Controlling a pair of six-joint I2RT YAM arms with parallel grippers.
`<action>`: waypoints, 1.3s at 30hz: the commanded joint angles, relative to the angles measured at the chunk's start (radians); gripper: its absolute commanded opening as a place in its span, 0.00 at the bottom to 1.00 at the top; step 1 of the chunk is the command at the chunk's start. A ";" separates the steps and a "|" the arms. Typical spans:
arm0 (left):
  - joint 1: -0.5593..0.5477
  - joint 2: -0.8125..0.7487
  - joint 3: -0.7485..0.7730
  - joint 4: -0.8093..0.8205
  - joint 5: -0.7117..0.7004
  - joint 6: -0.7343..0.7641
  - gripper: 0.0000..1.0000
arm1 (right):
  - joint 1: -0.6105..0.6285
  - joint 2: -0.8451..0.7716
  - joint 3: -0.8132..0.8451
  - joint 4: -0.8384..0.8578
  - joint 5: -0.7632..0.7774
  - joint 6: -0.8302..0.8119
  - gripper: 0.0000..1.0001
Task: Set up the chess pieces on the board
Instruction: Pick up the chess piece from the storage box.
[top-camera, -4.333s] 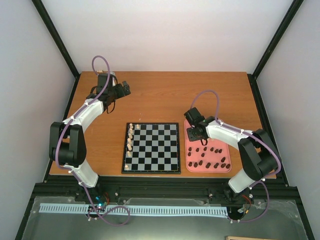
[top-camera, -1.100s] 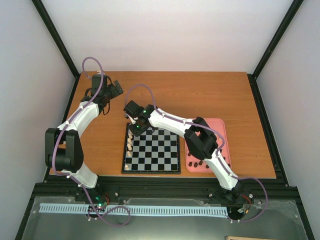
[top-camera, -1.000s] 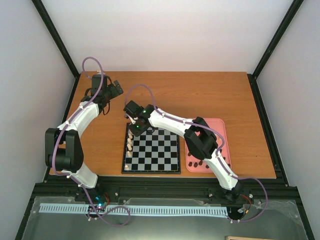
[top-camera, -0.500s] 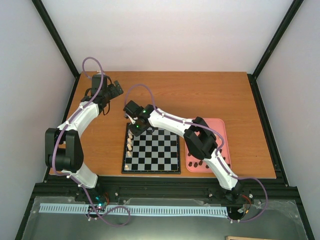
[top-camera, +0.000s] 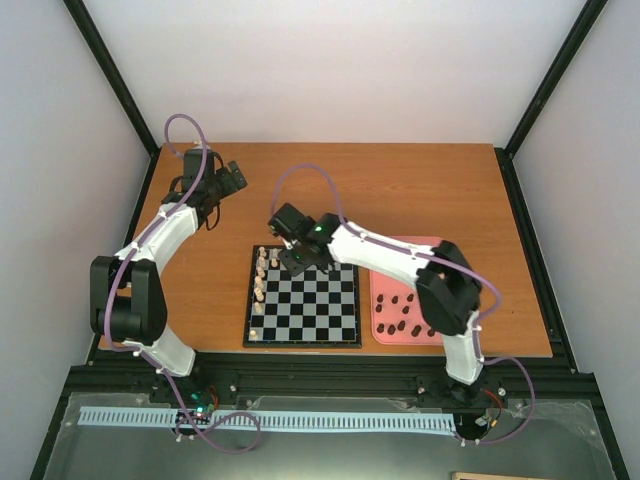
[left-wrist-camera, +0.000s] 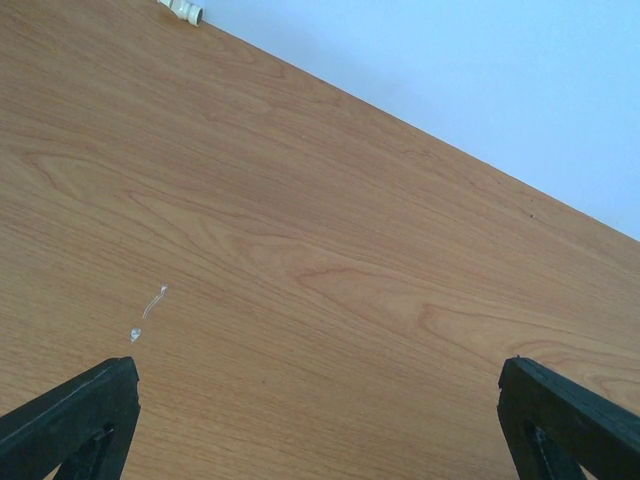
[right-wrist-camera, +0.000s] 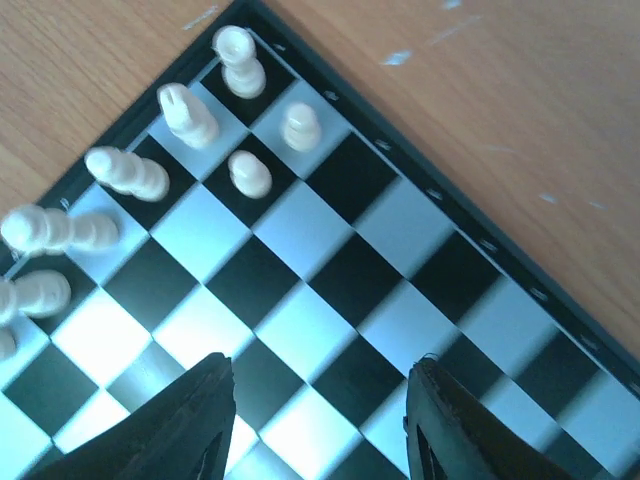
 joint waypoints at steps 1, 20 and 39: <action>0.008 -0.015 0.009 0.012 0.009 -0.004 1.00 | -0.020 -0.188 -0.156 0.038 0.148 0.048 0.49; 0.008 -0.014 0.006 0.024 0.051 0.000 1.00 | -0.504 -0.505 -0.736 0.170 0.207 0.123 0.45; 0.008 0.003 0.008 0.029 0.053 -0.001 1.00 | -0.616 -0.458 -0.788 0.217 0.156 0.103 0.37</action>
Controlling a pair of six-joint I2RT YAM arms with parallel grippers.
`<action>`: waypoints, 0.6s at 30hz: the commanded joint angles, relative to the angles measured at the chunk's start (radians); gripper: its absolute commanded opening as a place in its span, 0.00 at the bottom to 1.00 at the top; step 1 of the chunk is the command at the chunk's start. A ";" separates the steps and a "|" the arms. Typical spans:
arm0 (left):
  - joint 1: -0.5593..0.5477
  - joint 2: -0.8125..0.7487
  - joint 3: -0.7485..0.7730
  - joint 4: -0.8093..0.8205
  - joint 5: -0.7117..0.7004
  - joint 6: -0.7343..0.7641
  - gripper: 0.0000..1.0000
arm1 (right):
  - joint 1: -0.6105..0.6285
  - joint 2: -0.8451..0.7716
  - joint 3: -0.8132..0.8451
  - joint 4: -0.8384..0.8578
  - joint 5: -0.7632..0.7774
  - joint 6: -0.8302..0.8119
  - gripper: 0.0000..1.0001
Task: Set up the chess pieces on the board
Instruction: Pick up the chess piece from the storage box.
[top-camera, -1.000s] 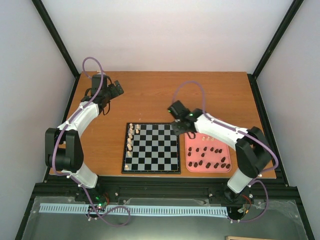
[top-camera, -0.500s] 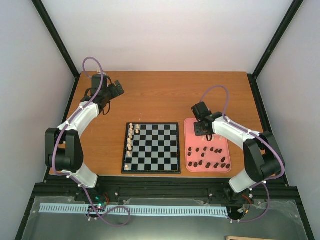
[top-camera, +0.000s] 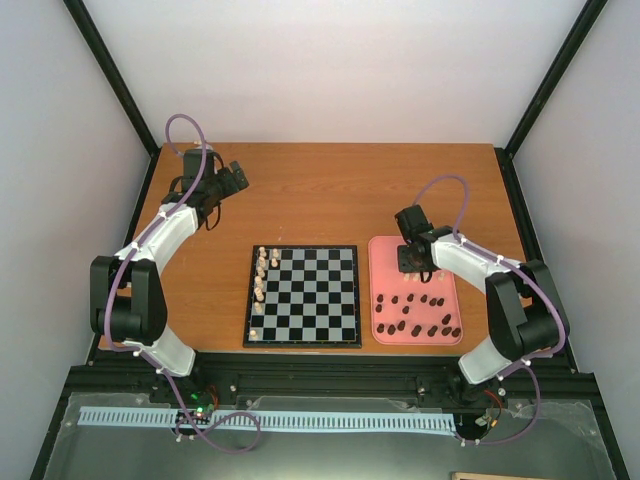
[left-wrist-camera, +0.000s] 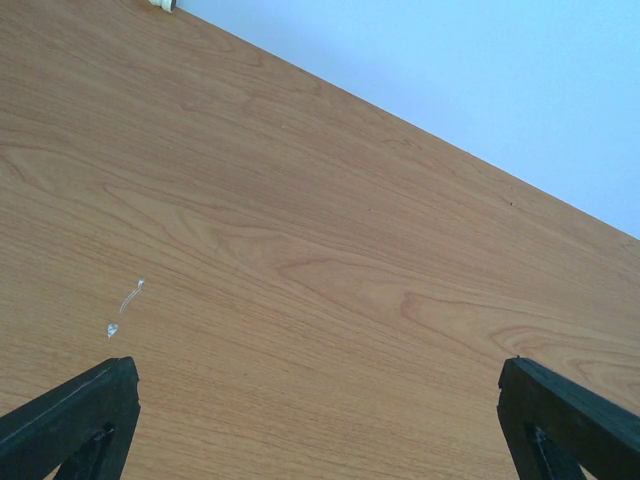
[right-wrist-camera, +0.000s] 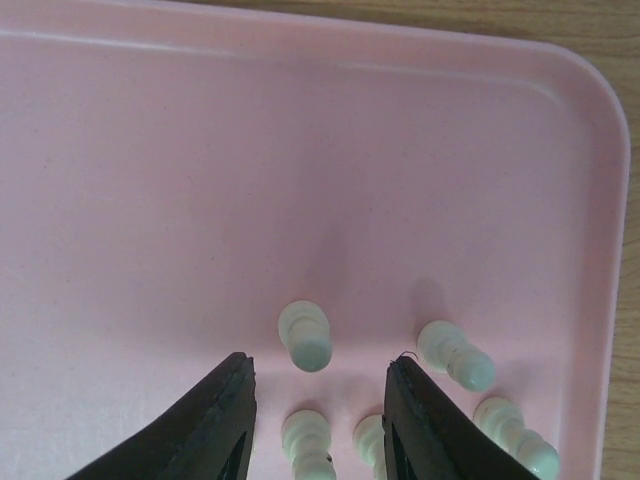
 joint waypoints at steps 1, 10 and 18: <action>0.008 0.003 0.008 0.026 0.007 -0.002 1.00 | -0.017 0.022 -0.009 0.029 -0.015 -0.006 0.36; 0.007 0.002 0.008 0.027 0.009 -0.002 1.00 | -0.032 0.057 0.011 0.033 -0.026 -0.016 0.32; 0.008 0.003 0.008 0.028 0.009 -0.002 1.00 | -0.039 0.076 0.026 0.039 -0.026 -0.022 0.26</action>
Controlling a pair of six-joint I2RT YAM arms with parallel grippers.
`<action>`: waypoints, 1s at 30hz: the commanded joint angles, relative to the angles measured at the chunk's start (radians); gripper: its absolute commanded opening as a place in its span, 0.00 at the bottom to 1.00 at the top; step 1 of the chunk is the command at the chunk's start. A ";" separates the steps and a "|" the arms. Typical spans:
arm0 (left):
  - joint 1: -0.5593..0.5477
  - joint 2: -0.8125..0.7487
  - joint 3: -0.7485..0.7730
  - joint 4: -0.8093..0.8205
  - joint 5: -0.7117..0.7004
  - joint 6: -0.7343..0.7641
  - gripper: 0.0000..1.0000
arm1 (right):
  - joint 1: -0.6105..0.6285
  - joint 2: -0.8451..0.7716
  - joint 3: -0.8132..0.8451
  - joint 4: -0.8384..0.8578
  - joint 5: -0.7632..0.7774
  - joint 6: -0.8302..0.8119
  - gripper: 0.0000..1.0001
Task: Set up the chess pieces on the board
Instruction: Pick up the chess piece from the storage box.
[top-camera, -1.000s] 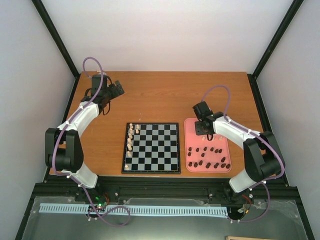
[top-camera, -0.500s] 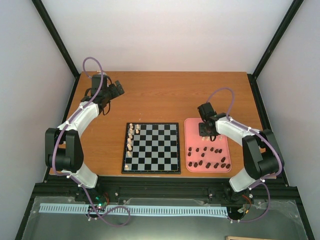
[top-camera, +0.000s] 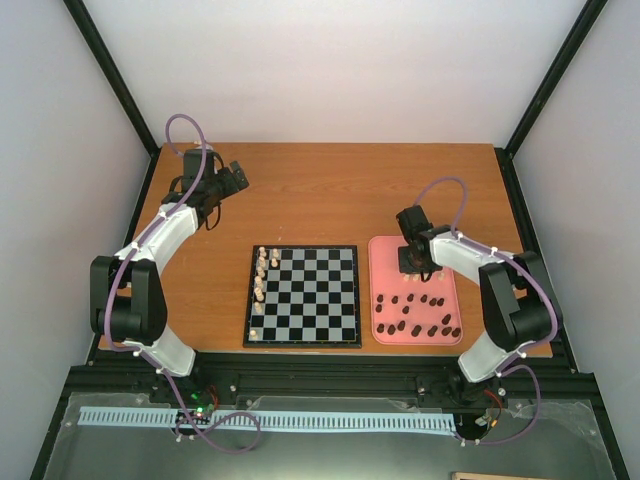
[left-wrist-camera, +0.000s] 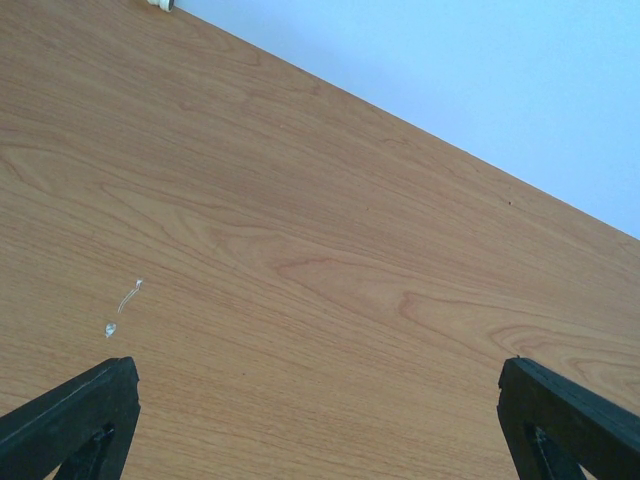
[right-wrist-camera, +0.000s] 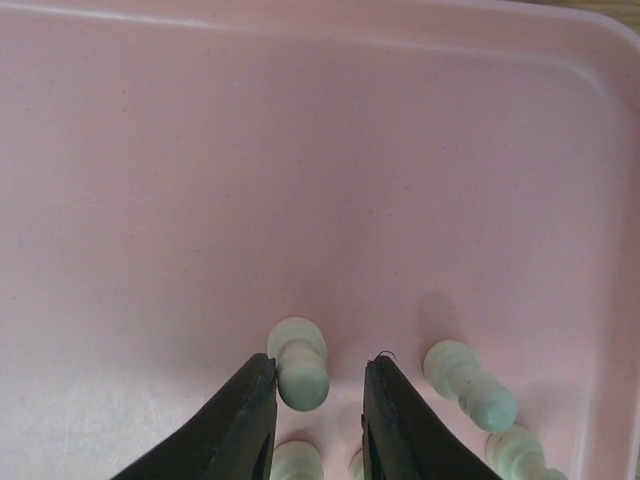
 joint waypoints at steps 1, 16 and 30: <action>0.007 0.002 0.008 0.028 0.006 -0.001 1.00 | -0.011 0.019 0.025 0.021 0.002 -0.004 0.25; 0.008 -0.002 0.010 0.025 0.006 -0.001 1.00 | -0.010 -0.070 0.032 0.022 -0.010 -0.003 0.06; 0.007 -0.005 0.010 0.020 0.012 0.000 1.00 | 0.420 0.053 0.381 -0.157 -0.055 0.021 0.06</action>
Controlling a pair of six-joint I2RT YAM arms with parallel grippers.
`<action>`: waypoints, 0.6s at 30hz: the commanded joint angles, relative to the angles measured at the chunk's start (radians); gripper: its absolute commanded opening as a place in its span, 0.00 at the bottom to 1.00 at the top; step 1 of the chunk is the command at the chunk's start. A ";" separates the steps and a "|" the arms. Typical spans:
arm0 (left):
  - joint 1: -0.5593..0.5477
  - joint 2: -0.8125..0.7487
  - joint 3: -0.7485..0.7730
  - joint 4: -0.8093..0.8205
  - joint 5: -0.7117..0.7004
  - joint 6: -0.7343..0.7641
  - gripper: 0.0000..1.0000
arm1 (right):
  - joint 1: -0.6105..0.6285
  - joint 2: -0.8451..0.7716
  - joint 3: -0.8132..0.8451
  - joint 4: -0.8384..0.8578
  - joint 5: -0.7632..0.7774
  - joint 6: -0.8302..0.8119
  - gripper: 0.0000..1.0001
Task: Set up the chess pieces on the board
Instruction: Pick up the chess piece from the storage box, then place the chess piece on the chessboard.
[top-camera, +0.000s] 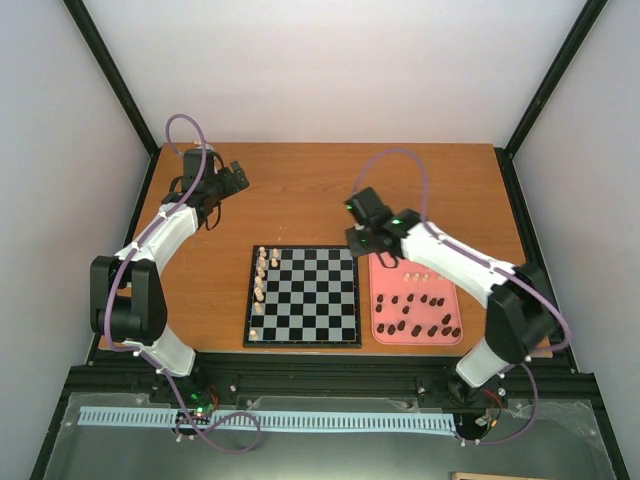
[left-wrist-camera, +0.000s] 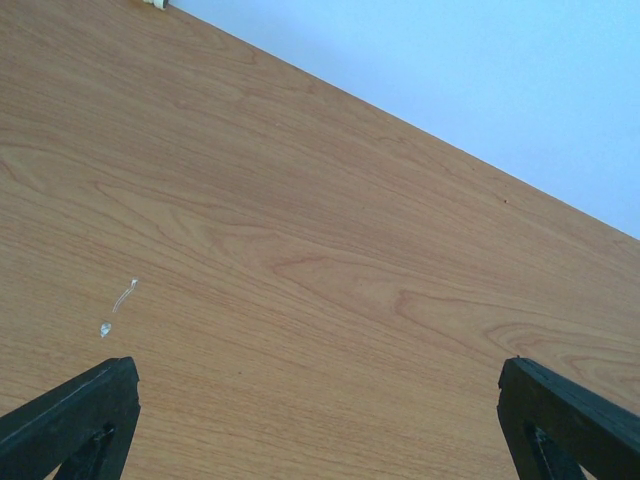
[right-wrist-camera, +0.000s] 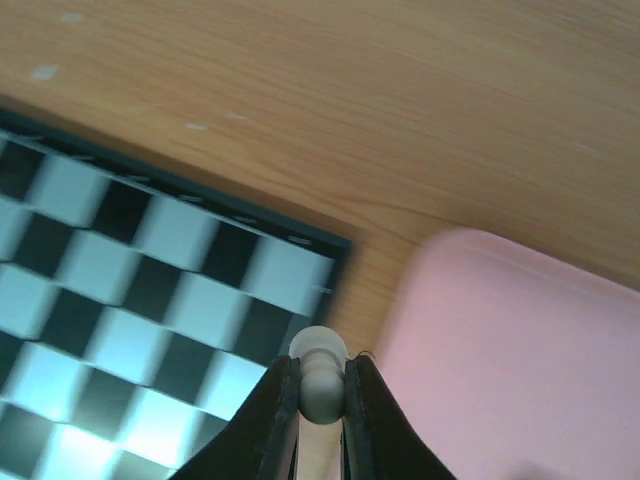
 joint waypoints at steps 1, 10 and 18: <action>0.008 -0.005 0.011 0.017 0.002 0.000 1.00 | 0.167 0.186 0.162 -0.072 -0.015 0.008 0.06; 0.007 -0.031 0.003 0.012 -0.015 0.006 1.00 | 0.320 0.531 0.544 -0.142 -0.099 -0.049 0.06; 0.008 -0.028 0.004 0.013 -0.014 0.006 1.00 | 0.373 0.668 0.722 -0.202 -0.133 -0.080 0.06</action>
